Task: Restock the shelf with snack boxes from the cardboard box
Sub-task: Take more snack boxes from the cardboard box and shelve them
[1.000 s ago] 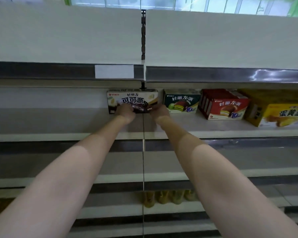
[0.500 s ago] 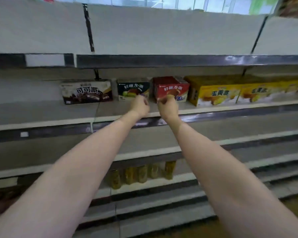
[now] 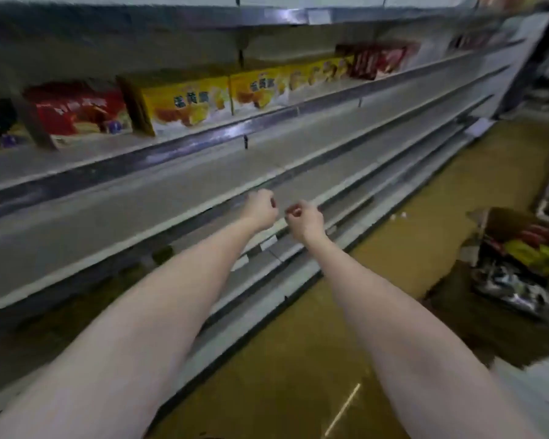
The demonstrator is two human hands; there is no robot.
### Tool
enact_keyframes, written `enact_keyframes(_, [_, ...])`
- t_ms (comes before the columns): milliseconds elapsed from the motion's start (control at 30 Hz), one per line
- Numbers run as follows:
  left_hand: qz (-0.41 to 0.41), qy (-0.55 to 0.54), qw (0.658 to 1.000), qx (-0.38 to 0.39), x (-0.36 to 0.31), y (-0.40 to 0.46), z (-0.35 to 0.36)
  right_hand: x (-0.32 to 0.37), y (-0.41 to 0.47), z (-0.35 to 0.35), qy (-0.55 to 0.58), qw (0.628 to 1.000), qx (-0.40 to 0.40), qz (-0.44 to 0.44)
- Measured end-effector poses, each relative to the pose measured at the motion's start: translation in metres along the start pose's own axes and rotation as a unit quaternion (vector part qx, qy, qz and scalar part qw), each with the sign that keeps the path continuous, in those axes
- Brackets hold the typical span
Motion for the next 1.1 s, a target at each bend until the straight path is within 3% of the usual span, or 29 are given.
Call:
enact_keyframes(200, [0.048,0.03,0.993,0.107,-0.067,0.035,0.154,-0.145,-0.035,-0.065,0.061,0.993,-0.048,0.092])
enact_keyframes(567, [0.143,0.043,0.951,0.272,-0.221,0.127,0.37,-0.352,-0.05,-0.194,0.077,0.934,-0.18,0.298])
enact_keyframes(867, [0.179,-0.003,0.919,0.35,-0.335,0.221,0.458,-0.44,-0.018,-0.323,0.083,0.888,-0.254,0.374])
enact_keyframes(1100, [0.237,0.036,0.888,0.393,-0.42,0.25,0.504,-0.499,-0.02,-0.373,0.121,0.851,-0.293,0.419])
Point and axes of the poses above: each hand's wrist, its own y-axis towards the middle knuckle, its own z-axis out of the palm, x = y × z, the point moved 8 cm from there along y, towards the middle knuckle, and after that the axes turned 12 degrees about x, right-handed, at the moved point
